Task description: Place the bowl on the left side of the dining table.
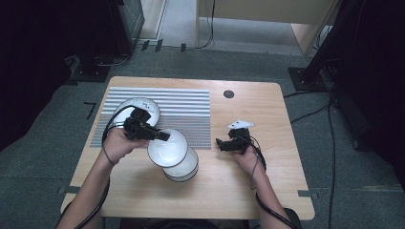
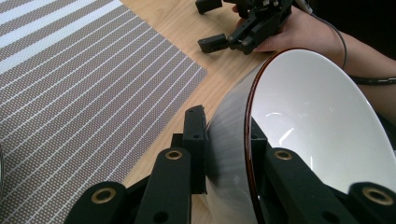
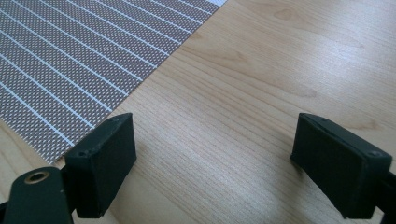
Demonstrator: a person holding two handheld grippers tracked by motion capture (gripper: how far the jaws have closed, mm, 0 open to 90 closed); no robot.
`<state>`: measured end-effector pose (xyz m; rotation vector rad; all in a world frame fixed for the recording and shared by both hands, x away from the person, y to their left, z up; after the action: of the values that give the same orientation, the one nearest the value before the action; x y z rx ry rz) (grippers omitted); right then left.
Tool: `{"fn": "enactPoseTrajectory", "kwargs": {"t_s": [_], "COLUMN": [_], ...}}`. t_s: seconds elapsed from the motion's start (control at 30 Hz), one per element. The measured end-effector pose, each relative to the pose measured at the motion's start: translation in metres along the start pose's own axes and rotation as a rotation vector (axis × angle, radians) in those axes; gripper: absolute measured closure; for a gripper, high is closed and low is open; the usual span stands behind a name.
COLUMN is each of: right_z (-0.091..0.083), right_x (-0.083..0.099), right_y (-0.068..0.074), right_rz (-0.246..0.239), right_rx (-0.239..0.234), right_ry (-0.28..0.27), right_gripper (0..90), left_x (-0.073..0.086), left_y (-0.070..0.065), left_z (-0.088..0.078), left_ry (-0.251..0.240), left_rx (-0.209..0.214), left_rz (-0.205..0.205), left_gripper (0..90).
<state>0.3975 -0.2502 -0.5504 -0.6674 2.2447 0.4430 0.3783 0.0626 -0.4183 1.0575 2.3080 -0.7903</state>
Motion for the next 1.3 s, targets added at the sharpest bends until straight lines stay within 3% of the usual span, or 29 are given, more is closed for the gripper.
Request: {"fn": "enactPoseTrajectory", "kwargs": {"t_s": [0.47, 0.63, 1.3], "right_z": [0.000, 0.000, 0.000], "right_x": [0.000, 0.000, 0.000], "right_y": [0.000, 0.000, 0.000], "right_rz": [0.000, -0.001, -0.002], "right_rx": [0.000, 0.000, 0.000], "right_ry": [0.000, 0.000, 0.000], "right_gripper": [12.9, 12.9, 12.9], "left_x": [0.001, 0.003, 0.013], "left_y": [0.008, 0.014, 0.041], "left_z": [-0.010, -0.013, -0.015], "left_ry": [-0.013, -0.028, -0.017], "left_rx": [-0.020, -0.014, -0.059], "left_rz": [-0.016, -0.040, -0.107], "left_gripper": [78.5, 78.8, 78.8]}}
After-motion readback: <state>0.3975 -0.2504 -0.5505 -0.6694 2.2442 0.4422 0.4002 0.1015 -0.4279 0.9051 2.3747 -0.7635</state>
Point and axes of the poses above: each handheld gripper's, and its own axes: z roughly forward along the jaws, x roughly out of its underside, y roughly to its left, the point moved 4 cm from there along z, roughly forward along the jaws, and after that the axes turned 7 degrees about -x, right-handed, at the moved point
